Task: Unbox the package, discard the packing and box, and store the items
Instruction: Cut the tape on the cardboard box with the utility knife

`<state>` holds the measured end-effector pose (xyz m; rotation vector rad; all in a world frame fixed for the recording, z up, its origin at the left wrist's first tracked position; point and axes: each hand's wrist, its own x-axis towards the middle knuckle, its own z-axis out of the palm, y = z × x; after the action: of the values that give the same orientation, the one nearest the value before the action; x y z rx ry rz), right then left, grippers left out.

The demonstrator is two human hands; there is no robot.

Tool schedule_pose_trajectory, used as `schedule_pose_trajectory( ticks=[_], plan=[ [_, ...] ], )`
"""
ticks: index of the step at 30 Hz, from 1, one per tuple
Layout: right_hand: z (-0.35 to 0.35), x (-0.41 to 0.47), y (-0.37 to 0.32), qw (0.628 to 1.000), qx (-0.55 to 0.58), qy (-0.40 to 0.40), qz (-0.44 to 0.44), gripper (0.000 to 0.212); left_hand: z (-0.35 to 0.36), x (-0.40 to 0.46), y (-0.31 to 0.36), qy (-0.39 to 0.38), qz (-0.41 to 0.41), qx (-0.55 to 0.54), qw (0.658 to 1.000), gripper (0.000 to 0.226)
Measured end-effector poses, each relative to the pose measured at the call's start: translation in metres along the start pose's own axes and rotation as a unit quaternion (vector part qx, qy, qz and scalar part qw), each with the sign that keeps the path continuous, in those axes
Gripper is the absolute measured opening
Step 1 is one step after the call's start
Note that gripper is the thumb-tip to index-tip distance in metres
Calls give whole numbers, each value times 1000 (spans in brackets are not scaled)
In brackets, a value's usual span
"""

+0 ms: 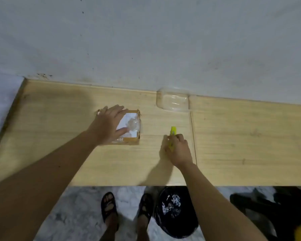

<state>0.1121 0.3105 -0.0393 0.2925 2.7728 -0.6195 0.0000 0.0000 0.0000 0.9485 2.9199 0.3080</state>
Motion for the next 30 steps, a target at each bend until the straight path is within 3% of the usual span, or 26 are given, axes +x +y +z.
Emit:
schedule_pose_trajectory(
  ticks=[3,8,15,17,19,22,24,28,30],
  plan=[
    [12,1,-1,998,59,21,27,50,1,-1,-6,-12,-17,-12,1000,79],
    [17,5,-8,981,164,15,101,73,-3,-1,-5,-12,-15,-21,1000,81],
    [21,4,-21,975,193,25,103,33,-3,-2,-7,8,-7,-31,999,80],
    [12,4,-35,951,286,11,117,29,-3,-2,-8,16,-3,-36,999,81],
    [4,4,-51,904,409,-9,128,30,-4,-4,-8,18,-5,-40,999,82],
    [-9,4,-76,847,518,-35,110,48,-3,-6,-8,15,-13,-61,998,83],
    [-13,2,-86,830,550,-46,83,56,-2,-6,-7,7,-16,-82,996,84],
    [-12,-10,-96,845,531,-39,49,59,3,-5,-8,9,-19,-96,995,85],
    [-7,-15,-96,864,500,-6,53,49,6,-6,-9,20,-17,-90,996,84]
  ],
)
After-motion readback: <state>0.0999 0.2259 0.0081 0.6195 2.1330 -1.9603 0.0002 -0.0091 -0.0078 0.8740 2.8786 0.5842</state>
